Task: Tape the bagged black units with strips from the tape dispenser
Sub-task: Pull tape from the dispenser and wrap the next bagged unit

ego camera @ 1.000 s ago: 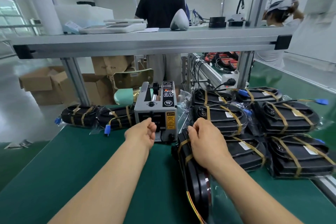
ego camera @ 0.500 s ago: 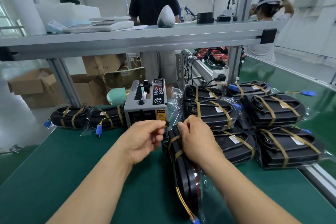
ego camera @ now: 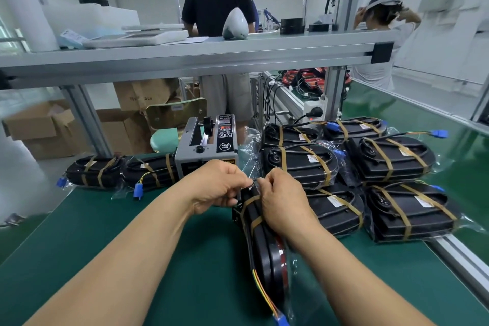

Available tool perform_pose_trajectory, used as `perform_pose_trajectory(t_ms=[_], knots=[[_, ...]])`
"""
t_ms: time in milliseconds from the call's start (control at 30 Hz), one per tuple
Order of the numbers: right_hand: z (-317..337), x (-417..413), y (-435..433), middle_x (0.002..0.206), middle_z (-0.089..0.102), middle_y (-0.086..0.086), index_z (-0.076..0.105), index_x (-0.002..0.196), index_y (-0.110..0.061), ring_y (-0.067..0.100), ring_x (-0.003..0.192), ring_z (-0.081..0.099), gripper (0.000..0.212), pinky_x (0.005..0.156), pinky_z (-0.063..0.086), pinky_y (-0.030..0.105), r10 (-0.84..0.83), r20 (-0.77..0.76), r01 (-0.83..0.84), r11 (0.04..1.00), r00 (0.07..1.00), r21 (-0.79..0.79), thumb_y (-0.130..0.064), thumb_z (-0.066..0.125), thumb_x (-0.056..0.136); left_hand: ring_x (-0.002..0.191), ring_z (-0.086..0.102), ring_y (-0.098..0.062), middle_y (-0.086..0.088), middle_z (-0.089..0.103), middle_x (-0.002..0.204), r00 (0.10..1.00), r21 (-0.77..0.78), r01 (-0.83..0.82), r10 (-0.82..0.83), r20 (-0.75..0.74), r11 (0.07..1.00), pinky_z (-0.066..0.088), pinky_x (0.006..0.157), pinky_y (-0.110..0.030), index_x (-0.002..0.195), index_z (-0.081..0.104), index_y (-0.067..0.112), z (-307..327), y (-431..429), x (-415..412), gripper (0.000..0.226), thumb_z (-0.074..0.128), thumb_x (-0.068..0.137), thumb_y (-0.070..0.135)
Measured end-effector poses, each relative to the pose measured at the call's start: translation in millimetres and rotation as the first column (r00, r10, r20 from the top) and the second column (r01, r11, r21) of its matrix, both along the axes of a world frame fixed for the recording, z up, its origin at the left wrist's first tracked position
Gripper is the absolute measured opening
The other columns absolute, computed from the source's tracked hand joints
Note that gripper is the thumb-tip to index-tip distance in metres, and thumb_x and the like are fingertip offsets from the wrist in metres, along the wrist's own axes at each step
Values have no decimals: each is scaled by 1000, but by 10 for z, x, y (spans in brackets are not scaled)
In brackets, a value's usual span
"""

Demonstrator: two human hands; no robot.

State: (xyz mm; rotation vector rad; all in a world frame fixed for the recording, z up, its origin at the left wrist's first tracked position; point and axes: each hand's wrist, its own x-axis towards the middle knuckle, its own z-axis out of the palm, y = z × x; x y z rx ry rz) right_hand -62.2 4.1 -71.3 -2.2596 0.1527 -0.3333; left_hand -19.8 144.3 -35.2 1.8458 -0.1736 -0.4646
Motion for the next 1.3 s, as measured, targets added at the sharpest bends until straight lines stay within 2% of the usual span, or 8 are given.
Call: perform_pose_trajectory(t_ms=[167,433,633,800,900,1033,1133,1300], knots=[[-12,6,-6,84,58,1,46,80,-20,24,79,54,26,70,42,36,4,-7,-4,1000,1000,6,-34,45,102,46,43,-5,6,47,51,999,7,37,-37,1,999,49,51,-19,70,58,15,-50,4,51,23,67,91,11],[-6,1,-4,87,59,2,50,84,-18,25,82,56,24,73,46,38,3,-10,-3,1000,1000,-3,-35,46,102,45,43,-5,5,44,51,999,17,32,-33,33,999,51,51,-20,71,58,14,-107,-2,97,21,67,91,13],[-11,-7,-14,87,57,1,47,82,-19,25,81,53,25,69,41,36,9,3,-9,1000,1000,-13,-33,46,102,44,43,-5,2,43,53,998,43,27,-29,61,999,51,51,-20,70,57,14,-110,-19,104,22,66,90,11],[-15,3,-13,90,60,4,46,81,-19,25,81,54,25,71,42,37,10,12,-10,1000,1000,-21,-33,47,102,50,51,-7,1,54,57,994,63,10,-17,109,998,51,51,-20,70,58,14,-112,-36,98,22,68,89,11],[-22,3,-12,89,59,2,45,80,-20,25,81,55,26,71,44,37,11,16,-10,1000,1000,-26,-34,47,102,62,55,-13,-6,58,73,984,96,-38,20,180,995,53,55,-22,70,59,14,-135,-45,76,21,72,87,13],[-24,6,-37,86,59,1,48,82,-20,24,81,56,24,74,47,39,11,6,-11,1000,1000,-14,-34,46,102,61,53,-9,7,54,63,955,94,-137,106,276,986,47,51,-21,84,61,16,-242,-74,28,13,73,85,20],[-20,2,-42,84,58,0,49,83,-19,23,80,56,24,73,47,38,15,5,-15,1000,1000,-11,-34,46,102,53,46,-5,16,53,51,945,7,-217,208,254,976,38,51,-17,74,63,19,-346,-133,-8,16,71,86,23],[-2,-8,-36,85,60,2,52,87,-16,25,81,58,26,77,50,42,23,14,-23,1000,1000,5,-35,43,103,47,44,-3,6,54,57,932,-73,-316,324,161,946,34,47,-17,65,57,18,-367,-202,-11,28,72,87,28]])
